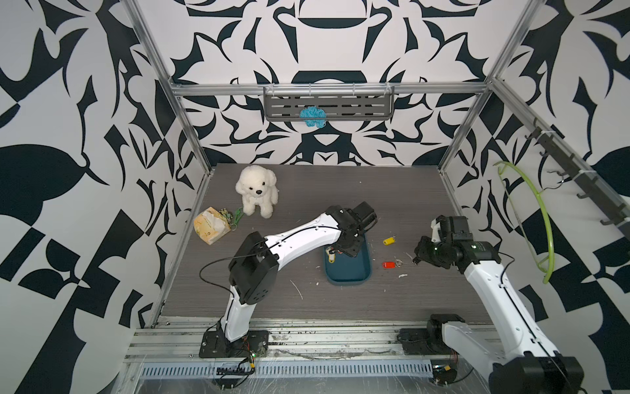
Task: Take the keys out of the storage box
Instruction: Pick up the key from the storage box.
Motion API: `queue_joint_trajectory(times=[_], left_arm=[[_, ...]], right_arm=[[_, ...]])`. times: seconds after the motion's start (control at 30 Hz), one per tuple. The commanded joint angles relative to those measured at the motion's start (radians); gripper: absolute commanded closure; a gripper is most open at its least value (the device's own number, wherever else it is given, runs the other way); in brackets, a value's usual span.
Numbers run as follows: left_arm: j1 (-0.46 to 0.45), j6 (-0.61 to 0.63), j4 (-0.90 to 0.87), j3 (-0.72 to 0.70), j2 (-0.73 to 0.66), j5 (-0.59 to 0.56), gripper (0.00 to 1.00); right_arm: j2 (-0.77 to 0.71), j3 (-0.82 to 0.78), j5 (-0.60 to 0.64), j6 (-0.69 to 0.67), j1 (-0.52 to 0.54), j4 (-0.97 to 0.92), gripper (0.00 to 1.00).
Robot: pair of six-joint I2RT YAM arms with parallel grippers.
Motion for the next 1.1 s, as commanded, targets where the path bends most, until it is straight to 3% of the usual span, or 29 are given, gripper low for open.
queue_joint_trajectory(times=[0.0,0.47,1.07], left_arm=[[0.01,0.062,-0.081,0.049,0.048,0.006,0.67],[0.122,0.117,-0.048,0.029,0.109,0.095,0.67],[0.15,0.177,-0.075,0.113,0.212,0.099,0.69]], right_arm=[[-0.009,-0.004,0.0,-0.004,-0.003,0.011,0.73],[-0.002,-0.005,0.001,-0.004,-0.003,0.011,0.73],[0.001,-0.004,-0.001,-0.006,-0.004,0.011,0.74]])
